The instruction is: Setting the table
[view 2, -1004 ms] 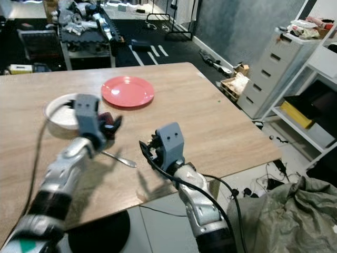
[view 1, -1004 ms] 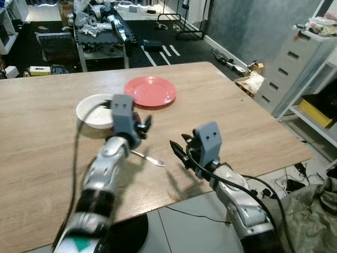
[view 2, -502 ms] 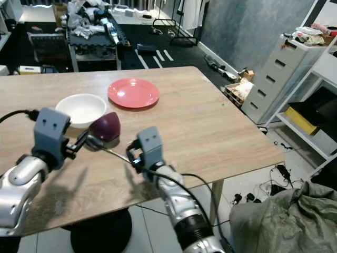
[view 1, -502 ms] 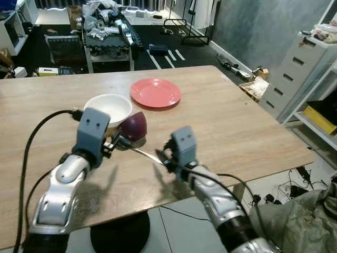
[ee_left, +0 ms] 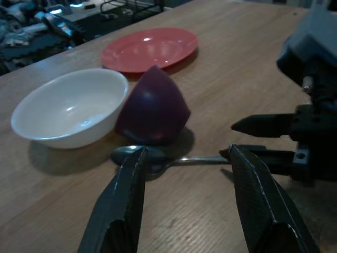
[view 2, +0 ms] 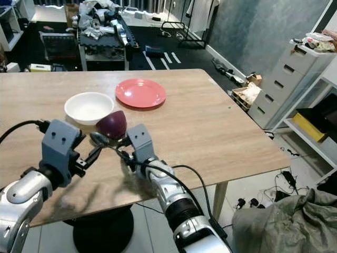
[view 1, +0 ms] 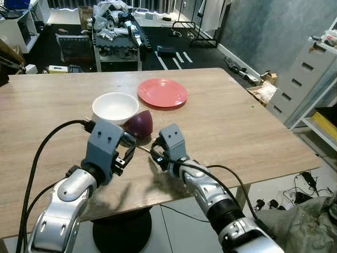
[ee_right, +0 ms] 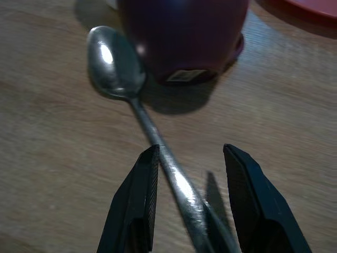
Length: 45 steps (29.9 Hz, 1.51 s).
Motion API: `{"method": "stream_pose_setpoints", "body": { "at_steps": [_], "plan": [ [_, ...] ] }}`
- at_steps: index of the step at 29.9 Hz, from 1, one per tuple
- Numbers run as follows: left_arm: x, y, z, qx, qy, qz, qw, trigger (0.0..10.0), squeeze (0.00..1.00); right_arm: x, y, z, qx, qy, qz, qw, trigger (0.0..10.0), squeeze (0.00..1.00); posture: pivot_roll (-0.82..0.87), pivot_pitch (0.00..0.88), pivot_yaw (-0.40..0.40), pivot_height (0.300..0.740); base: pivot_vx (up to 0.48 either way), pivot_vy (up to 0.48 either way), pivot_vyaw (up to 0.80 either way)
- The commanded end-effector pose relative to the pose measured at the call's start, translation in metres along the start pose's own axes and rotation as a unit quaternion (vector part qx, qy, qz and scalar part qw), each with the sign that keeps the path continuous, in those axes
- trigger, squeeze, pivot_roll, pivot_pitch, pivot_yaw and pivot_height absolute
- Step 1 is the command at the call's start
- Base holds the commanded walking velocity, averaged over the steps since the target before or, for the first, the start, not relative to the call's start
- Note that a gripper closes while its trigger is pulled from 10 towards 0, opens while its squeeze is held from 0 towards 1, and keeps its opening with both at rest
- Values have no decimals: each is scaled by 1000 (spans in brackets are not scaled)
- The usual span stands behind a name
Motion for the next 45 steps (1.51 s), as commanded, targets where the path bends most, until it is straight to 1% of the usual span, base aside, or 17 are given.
{"method": "stream_pose_setpoints", "body": {
  "at_steps": [1, 5, 9, 14, 15, 18, 20, 21, 22, 25, 29, 30, 32, 33, 36, 41, 45],
  "plan": [
    [-4, 3, 6, -13, 4, -11, 1000, 10000, 0, -4, 0, 2, 2, -12, -8, 1000, 10000, 0, 152, 56, -47, 740, 0, 0, 0],
    [-3, 4, 8, -15, 18, -14, 1000, 10000, 0, -10, -1, -2, 45, -38, -29, 998, 10000, 0, 148, 67, -51, 740, 0, 0, 0],
    [-2, 6, 10, -15, 26, -16, 999, 10000, 0, -8, 0, 0, 65, -37, -22, 997, 10000, 0, 148, 77, -53, 740, 0, 0, 0],
    [-2, 8, 11, -14, 32, -22, 999, 10000, 0, 2, -3, 1, 77, -31, -5, 997, 10000, 0, 148, 88, -55, 740, 0, 0, 0],
    [-3, 9, 12, -14, 33, -25, 999, 10000, 0, 4, -4, 1, 77, -7, -5, 997, 10000, 0, 148, 92, -56, 740, 0, 0, 0],
    [-3, 10, 12, -14, 34, -27, 999, 10000, 0, 3, -5, -2, 84, 22, -10, 996, 10000, 0, 151, 97, -58, 740, 0, 0, 0],
    [-3, 10, 13, -14, 34, -27, 999, 10000, 0, 3, -5, -3, 86, 26, -11, 996, 10000, 0, 151, 97, -58, 740, 0, 0, 0],
    [-4, 12, 13, -12, 35, -31, 999, 10000, 0, -4, -5, -12, 113, 37, -25, 993, 10000, 0, 151, 105, -62, 740, 0, 0, 0],
    [-5, 12, 13, -12, 36, -32, 999, 10000, 0, -6, -4, -16, 126, 38, -31, 991, 10000, 0, 151, 107, -64, 740, 0, 0, 0],
    [-6, 14, 14, -10, 38, -37, 999, 10000, 0, -14, -2, -22, 151, 54, -47, 986, 10000, 0, 148, 114, -71, 740, 0, 0, 0],
    [-7, 15, 14, -8, 41, -38, 998, 10000, 0, -20, -2, -20, 150, 61, -69, 984, 10000, 0, 149, 117, -73, 740, 0, 0, 0],
    [-7, 15, 14, -6, 42, -39, 998, 10000, 0, -22, -2, -17, 144, 60, -77, 985, 4745, 0, 149, 121, -76, 740, 0, 0, 0],
    [-7, 16, 15, -5, 43, -40, 998, 10000, 0, -24, -3, -14, 136, 58, -86, 985, 4745, 0, 150, 122, -77, 740, 0, 0, 0],
    [-8, 17, 14, -3, 44, -42, 998, 10000, 0, -27, -2, -13, 134, 54, -95, 985, 0, 0, 151, 125, -79, 740, 0, 0, 0],
    [-9, 18, 14, -1, 45, -43, 998, 10000, 0, -31, -1, -14, 138, 50, -107, 983, 0, 0, 152, 127, -80, 740, 0, 0, 0],
    [-10, 18, 14, 2, 47, -45, 998, 10000, 0, -39, 3, -19, 162, 24, -128, 978, 0, 0, 149, 129, -85, 740, 0, 0, 0],
    [-10, 18, 14, 3, 48, -46, 998, 10000, 0, -45, 6, -15, 163, 5, -138, 977, 0, 0, 145, 128, -83, 740, 0, 0, 0]
  ]
}}
Point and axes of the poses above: a point about 5 cm out from each wrist's last joint towards the gripper, its own y axis pointing back from the gripper into the wrist, its own x axis along the axis of the wrist's last joint, z = x × y, the point moved 6 cm from there along -y, pointing out of the wrist towards the gripper, and after that the axes turned 12 degrees about y, right-handed, at the moved point
